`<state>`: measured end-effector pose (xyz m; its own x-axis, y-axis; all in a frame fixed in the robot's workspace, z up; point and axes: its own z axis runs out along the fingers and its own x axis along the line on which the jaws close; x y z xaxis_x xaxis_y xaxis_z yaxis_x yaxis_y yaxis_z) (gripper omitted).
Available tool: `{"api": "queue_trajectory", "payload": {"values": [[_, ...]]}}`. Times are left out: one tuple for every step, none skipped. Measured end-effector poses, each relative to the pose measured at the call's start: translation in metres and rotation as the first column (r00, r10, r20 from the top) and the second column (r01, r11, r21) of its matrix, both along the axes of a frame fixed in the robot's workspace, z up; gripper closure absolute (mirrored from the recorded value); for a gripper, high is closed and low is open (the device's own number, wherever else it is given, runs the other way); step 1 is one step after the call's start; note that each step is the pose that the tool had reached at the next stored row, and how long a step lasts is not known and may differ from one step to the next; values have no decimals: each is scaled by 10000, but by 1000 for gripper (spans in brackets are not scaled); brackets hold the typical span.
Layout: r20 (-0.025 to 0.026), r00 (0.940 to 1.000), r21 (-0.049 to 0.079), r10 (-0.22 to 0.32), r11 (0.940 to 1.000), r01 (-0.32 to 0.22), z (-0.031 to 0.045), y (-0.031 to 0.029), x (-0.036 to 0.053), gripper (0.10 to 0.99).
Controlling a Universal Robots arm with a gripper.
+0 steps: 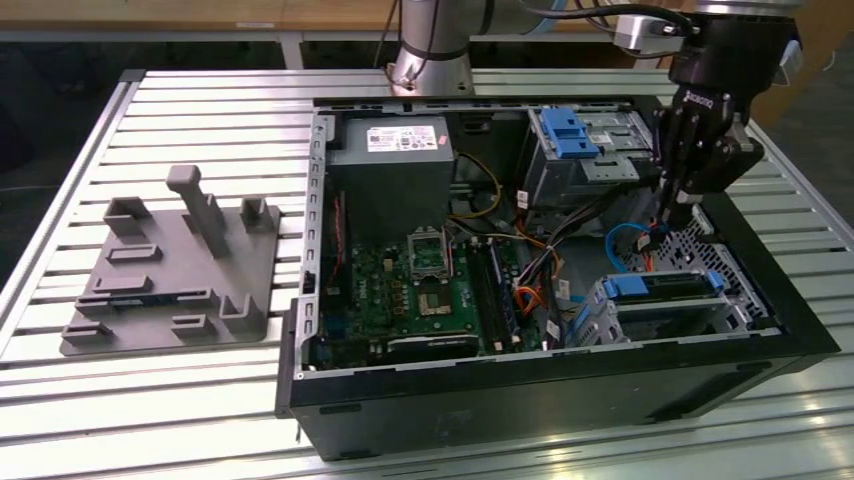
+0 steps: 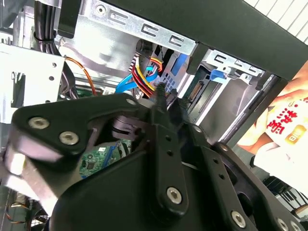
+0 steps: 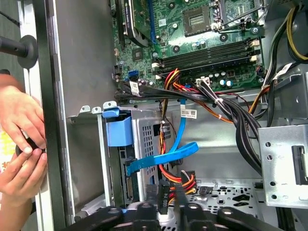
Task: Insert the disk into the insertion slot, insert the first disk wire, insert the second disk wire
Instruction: 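Insert the first disk wire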
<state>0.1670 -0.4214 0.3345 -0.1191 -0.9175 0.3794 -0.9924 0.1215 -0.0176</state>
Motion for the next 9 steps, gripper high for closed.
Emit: {"api": "queue_trajectory", "payload": {"values": [[0,10000,-1,2,10000,-2,0,0,0,792],[-3,10000,-15,9,10000,-9,-2,0,0,867],[-5,10000,-25,9,10000,-9,-3,0,0,867],[-8,10000,-44,9,10000,-9,-3,1,0,867],[-10,10000,-68,9,10000,-9,-2,1,0,867],[-11,10000,-92,9,10000,-9,-2,1,0,867],[-12,10000,-110,10,9999,-10,-2,2,0,867],[-12,10000,-130,9,9999,-9,-2,2,0,867],[-12,10000,-153,9,9999,-9,-2,2,0,867]]}}
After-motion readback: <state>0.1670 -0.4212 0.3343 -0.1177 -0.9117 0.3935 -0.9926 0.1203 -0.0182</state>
